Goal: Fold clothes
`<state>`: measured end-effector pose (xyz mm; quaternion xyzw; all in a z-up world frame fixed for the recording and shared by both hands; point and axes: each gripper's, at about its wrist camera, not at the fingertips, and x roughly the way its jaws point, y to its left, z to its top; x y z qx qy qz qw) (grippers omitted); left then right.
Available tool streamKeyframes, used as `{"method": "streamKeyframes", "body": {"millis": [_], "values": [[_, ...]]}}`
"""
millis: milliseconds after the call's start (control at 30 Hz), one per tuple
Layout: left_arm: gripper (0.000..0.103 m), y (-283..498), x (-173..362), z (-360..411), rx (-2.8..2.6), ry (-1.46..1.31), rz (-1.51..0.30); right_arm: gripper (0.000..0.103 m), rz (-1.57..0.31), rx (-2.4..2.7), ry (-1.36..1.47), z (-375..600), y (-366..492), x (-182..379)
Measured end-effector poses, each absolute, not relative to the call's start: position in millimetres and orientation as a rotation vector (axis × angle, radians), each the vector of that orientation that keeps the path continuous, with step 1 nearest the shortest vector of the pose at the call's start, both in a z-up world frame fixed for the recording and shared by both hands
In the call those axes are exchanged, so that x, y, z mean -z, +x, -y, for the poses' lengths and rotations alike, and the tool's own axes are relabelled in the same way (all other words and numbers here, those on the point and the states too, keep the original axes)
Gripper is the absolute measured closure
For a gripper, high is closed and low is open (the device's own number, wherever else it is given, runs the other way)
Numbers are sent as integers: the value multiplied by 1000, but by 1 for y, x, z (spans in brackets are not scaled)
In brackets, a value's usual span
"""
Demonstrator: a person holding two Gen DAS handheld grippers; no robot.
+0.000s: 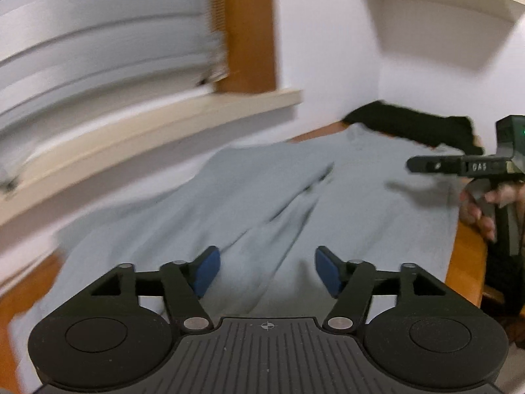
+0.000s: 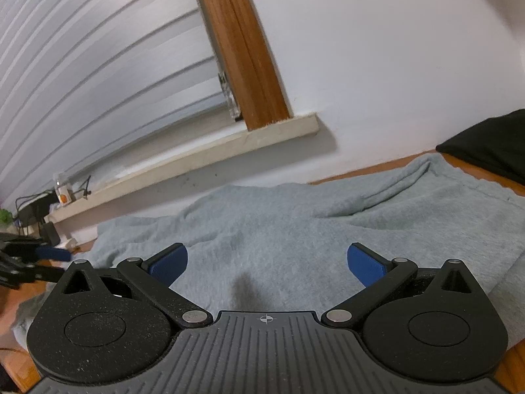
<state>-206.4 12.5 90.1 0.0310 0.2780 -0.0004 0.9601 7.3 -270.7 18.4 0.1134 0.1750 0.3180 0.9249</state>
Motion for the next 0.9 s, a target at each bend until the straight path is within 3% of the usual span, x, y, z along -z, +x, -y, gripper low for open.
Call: {"method": "streamKeyframes", "body": {"millis": [133,200,400,600,900], "values": [[28,-164,-77,6,89,101,-561,3,-327,-596,151,299,2,-22],[28,-153,-70,9,124,97,-572,24,-326,-559,127,320,3,-22],[25,-140,-47,7,190,41,-625,55,-365,-448,67,366,17,-9],[21,-135,-38,9,188,47,-679,56,-375,-447,-62,363,15,10],[13,-156,-37,16,179,48,-688,56,-352,-431,-35,383,-28,15]]}}
